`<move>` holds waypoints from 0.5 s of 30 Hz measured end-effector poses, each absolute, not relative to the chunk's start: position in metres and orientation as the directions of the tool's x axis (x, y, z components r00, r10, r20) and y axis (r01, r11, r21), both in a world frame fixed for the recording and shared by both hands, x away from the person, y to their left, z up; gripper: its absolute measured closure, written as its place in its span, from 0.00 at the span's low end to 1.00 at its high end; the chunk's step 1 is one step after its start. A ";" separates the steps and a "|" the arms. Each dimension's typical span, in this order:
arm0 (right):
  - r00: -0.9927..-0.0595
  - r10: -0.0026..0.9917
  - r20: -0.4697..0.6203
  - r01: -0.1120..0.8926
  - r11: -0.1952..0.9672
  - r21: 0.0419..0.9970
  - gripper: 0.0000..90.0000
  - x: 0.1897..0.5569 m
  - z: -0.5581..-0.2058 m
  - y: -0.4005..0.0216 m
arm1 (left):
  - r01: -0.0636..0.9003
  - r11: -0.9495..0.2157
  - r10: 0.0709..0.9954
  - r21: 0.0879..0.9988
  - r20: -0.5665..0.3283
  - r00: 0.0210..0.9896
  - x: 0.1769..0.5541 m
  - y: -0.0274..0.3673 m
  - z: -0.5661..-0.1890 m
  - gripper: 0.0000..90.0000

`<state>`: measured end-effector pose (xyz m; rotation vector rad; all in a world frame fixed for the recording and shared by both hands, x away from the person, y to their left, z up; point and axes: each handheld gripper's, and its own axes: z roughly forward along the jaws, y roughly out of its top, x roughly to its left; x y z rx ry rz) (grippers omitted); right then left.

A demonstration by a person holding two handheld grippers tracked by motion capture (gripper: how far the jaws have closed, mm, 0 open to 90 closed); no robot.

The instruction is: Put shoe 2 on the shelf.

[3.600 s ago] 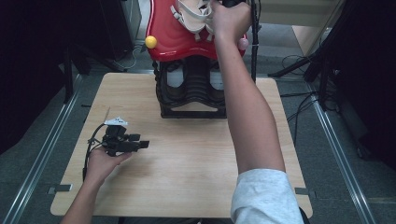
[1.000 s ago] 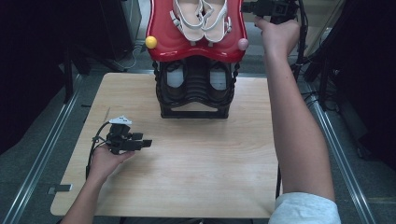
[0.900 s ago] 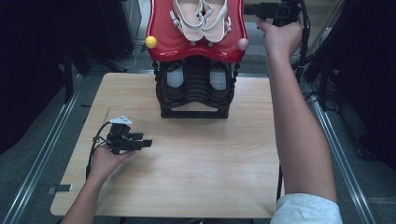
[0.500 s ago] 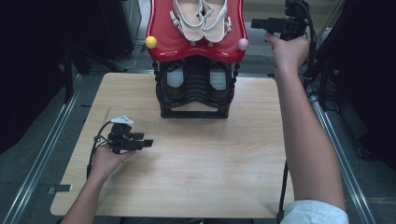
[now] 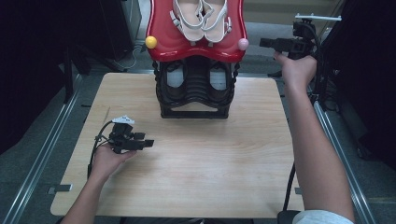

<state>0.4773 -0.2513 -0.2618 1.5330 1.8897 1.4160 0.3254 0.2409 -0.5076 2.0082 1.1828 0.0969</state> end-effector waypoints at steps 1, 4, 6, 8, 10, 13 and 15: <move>-0.371 0.872 0.320 0.552 -0.070 0.831 0.48 0.476 -0.265 -0.252 | 0.708 -0.256 0.768 0.658 -0.306 0.562 0.325 0.241 -0.508 0.44; -0.378 0.868 0.322 0.557 -0.065 0.828 0.47 0.472 -0.277 -0.253 | 0.707 -0.255 0.769 0.659 -0.305 0.562 0.325 0.241 -0.508 0.44; -0.383 0.869 0.314 0.557 -0.054 0.829 0.46 0.469 -0.284 -0.253 | 0.707 -0.253 0.767 0.661 -0.307 0.563 0.325 0.241 -0.508 0.44; -0.389 0.865 0.315 0.557 -0.052 0.829 0.46 0.465 -0.292 -0.254 | 0.707 -0.253 0.769 0.661 -0.306 0.562 0.326 0.241 -0.508 0.44; -0.401 0.859 0.319 0.558 -0.047 0.828 0.45 0.460 -0.300 -0.254 | 0.707 -0.256 0.767 0.659 -0.306 0.563 0.326 0.240 -0.508 0.44; -0.407 0.854 0.325 0.562 -0.047 0.826 0.45 0.453 -0.312 -0.255 | 0.707 -0.262 0.766 0.657 -0.304 0.567 0.326 0.239 -0.509 0.44; -0.412 0.849 0.329 0.568 -0.043 0.822 0.45 0.448 -0.321 -0.255 | 0.706 -0.262 0.766 0.658 -0.303 0.566 0.326 0.239 -0.508 0.44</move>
